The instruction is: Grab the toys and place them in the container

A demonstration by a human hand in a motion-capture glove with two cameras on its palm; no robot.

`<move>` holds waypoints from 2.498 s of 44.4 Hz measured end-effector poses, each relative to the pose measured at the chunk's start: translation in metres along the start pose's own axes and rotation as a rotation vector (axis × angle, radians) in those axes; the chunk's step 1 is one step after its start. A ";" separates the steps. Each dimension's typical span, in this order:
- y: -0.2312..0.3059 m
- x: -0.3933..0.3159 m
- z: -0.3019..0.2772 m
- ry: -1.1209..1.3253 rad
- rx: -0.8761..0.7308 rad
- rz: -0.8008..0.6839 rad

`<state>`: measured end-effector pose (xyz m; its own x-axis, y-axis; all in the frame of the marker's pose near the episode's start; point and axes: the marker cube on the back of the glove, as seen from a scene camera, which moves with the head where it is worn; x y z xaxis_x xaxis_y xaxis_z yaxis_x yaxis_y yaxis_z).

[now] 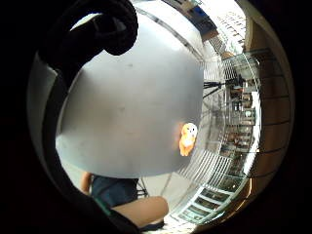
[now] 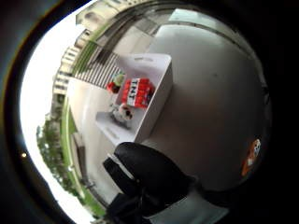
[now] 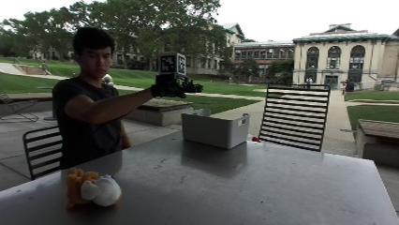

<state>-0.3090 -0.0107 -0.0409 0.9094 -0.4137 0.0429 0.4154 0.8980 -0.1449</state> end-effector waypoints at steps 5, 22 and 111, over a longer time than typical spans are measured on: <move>0.020 0.057 0.007 0.022 -0.007 0.131; 0.121 0.286 0.045 0.095 -0.010 0.419; 0.291 0.503 0.236 -0.053 -0.208 0.970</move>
<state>0.2746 0.0780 0.1720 0.8552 0.4983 -0.1426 -0.5166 0.7979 -0.3106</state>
